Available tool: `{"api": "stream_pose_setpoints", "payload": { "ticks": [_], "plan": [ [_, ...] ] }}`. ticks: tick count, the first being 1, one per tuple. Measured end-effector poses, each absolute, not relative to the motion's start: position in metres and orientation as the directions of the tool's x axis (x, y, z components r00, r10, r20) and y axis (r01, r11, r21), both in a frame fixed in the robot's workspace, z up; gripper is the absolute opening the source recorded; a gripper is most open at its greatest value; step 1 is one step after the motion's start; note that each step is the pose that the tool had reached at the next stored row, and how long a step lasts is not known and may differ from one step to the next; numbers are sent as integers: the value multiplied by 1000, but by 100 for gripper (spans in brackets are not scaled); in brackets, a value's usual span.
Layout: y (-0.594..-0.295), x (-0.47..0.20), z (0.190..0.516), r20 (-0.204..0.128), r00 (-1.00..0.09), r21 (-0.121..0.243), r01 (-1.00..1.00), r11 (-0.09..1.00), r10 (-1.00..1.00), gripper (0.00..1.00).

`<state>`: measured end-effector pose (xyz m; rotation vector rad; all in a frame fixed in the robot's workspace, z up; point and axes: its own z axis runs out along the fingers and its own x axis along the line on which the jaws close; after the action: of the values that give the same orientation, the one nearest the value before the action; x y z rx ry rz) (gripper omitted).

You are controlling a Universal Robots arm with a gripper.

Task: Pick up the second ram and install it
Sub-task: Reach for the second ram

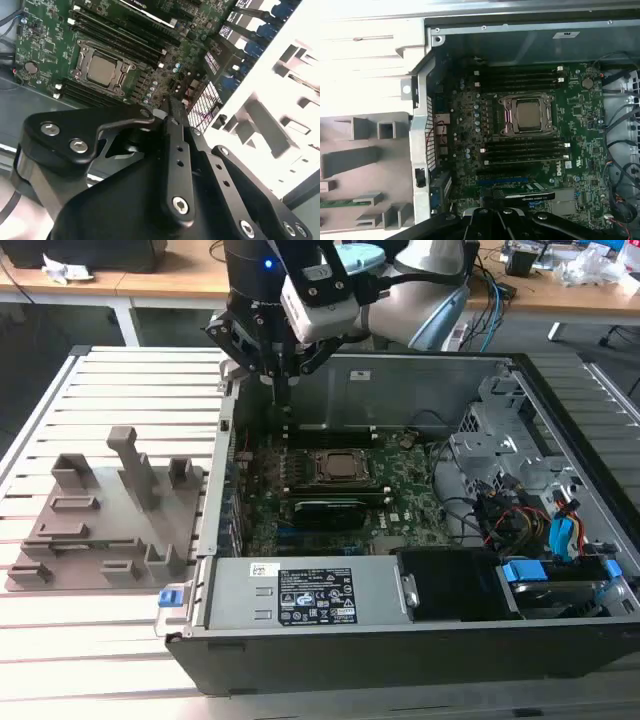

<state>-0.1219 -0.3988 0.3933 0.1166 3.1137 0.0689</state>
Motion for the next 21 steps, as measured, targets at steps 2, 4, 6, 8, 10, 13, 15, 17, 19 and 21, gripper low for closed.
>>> {"api": "stream_pose_setpoints", "payload": {
  "ticks": [2, 4, 6, 8, 10, 13, 15, 17, 19, 21],
  "plan": [
    [-399, -137, 393, -23, -997, 45, 74, 996, 75, 11],
    [-399, -170, 393, -24, -997, 45, 74, 996, 75, 11],
    [-399, -182, 392, -24, -997, 45, 74, 996, 75, 11],
    [-399, -194, 392, -24, -997, 45, 74, 996, 75, 11],
    [-399, -204, 392, -24, -997, 45, 74, 996, 75, 11],
    [-399, -218, 392, -24, -997, 45, 74, 996, 75, 11],
    [-399, -226, 391, -24, -997, 45, 74, 996, 75, 11],
    [-399, -234, 391, -24, -997, 45, 74, 996, 75, 11],
    [-399, -244, 391, -24, -997, 45, 74, 996, 75, 11],
    [-399, -254, 391, -24, -997, 45, 74, 996, 75, 11]
  ]
}}
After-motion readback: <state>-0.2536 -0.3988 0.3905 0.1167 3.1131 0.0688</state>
